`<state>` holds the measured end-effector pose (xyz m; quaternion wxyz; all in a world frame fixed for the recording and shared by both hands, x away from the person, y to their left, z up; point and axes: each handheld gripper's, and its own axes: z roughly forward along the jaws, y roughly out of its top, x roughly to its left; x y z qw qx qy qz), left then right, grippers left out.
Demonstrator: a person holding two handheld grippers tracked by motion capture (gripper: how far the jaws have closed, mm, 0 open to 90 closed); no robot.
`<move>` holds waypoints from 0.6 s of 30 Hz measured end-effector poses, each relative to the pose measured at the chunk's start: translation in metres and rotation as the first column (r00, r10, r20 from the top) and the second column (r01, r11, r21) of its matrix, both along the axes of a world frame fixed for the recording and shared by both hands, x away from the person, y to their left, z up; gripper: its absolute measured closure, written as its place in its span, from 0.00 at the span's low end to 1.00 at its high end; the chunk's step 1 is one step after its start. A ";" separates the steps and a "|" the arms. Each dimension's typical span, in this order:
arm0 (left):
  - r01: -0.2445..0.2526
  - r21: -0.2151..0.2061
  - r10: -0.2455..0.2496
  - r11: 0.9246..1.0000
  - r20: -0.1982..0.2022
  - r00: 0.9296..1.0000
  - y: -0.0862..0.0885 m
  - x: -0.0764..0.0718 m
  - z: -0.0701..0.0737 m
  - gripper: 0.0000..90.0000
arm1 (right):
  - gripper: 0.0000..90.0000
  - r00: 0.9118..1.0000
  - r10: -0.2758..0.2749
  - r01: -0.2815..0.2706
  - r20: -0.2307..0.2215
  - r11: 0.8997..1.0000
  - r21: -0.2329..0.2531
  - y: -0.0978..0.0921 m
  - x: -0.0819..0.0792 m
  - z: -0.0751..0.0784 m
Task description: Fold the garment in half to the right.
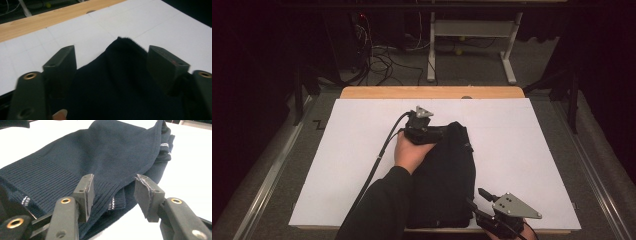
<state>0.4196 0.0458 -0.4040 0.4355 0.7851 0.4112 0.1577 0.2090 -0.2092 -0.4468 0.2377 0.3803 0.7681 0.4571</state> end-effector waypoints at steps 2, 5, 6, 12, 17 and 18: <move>0.003 -0.009 -0.003 1.000 0.001 1.000 0.009 -0.004 -0.002 0.20 | 0.57 1.000 -0.004 0.004 -0.001 1.000 -0.001 0.000 0.000 0.000; 0.003 -0.020 -0.003 1.000 0.005 1.000 0.026 -0.012 -0.005 0.18 | 0.57 1.000 -0.005 0.005 -0.001 1.000 -0.004 0.000 0.001 -0.001; 0.001 -0.025 -0.001 1.000 0.008 1.000 0.032 -0.015 -0.007 0.18 | 0.57 1.000 -0.004 0.004 -0.001 1.000 -0.006 0.001 0.001 -0.001; -0.006 -0.050 0.006 0.999 0.011 1.000 0.061 -0.028 -0.015 0.16 | 0.57 1.000 0.002 -0.003 -0.012 1.000 -0.012 0.003 0.002 -0.002; -0.015 -0.068 0.015 0.998 0.001 1.000 0.090 -0.040 -0.027 0.15 | 0.56 1.000 0.002 -0.003 -0.015 1.000 -0.011 0.003 0.004 -0.004; -0.018 -0.069 0.019 0.997 0.001 1.000 0.093 -0.042 -0.028 0.15 | 0.56 1.000 0.000 0.000 -0.016 1.000 -0.010 0.003 0.005 -0.004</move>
